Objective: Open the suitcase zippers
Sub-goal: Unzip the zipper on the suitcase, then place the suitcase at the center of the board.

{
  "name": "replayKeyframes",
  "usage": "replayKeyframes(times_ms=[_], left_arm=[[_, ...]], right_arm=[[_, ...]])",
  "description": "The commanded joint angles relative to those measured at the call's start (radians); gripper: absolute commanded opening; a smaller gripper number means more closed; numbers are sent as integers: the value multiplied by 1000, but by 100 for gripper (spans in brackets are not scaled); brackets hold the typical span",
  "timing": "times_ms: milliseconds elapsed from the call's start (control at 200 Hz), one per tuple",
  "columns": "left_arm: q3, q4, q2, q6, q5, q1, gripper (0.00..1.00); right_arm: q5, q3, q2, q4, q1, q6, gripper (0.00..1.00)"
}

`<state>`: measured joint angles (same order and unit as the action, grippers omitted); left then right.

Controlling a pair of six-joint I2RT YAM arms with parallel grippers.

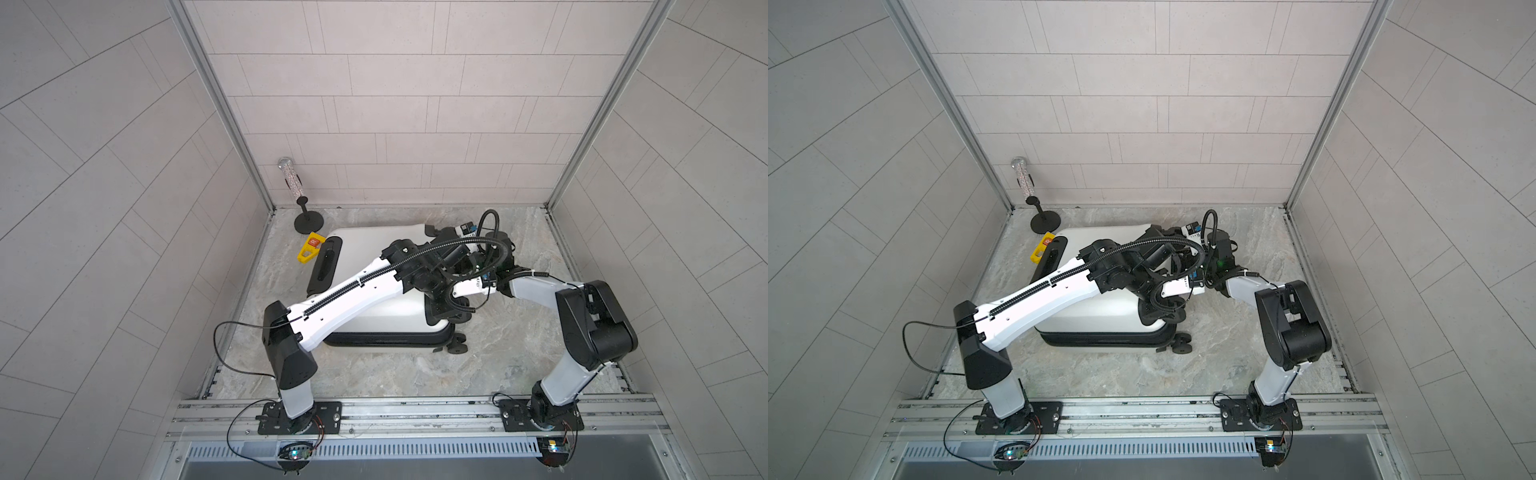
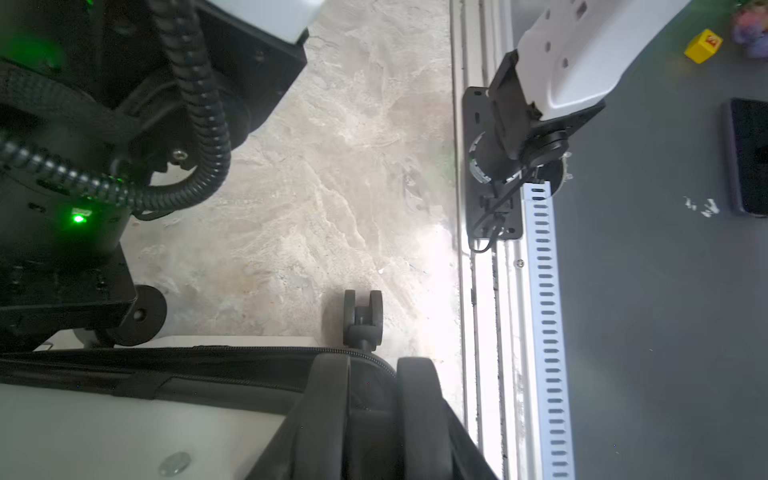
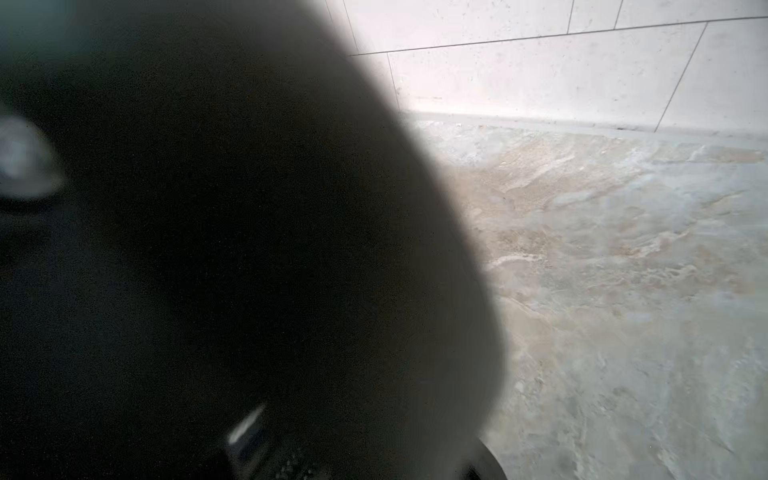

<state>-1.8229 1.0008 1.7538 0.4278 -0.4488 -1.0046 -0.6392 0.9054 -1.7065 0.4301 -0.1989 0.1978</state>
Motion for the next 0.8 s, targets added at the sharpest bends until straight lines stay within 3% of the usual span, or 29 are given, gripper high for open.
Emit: replayKeyframes(times_ms=[0, 75, 185, 415, 496, 606, 686, 796], left_arm=[[20, 49, -111, -69, -43, -42, 1], [21, 36, -98, -67, 26, -42, 1], [-7, 41, -86, -66, 61, -41, 5], [-1, 33, -67, -68, 135, -40, 24], [17, 30, -66, -72, 114, -39, 38], [18, 31, -82, -88, 101, -41, 69], [15, 39, -109, -107, 142, -39, 77], [43, 29, -170, -141, 236, -27, 82]], right_arm=[[162, 5, 30, 51, 87, 65, 7], [161, -59, 131, 40, 93, 54, 30], [122, -167, 327, -22, 97, 27, 46], [135, -329, 739, -300, 95, -45, 53], [143, -330, 836, -392, 95, -86, 55], [64, -296, 922, -530, 95, -184, 58], [0, -246, 969, -661, 94, -288, 63], [-109, -162, 1025, -874, 90, -463, 71]])
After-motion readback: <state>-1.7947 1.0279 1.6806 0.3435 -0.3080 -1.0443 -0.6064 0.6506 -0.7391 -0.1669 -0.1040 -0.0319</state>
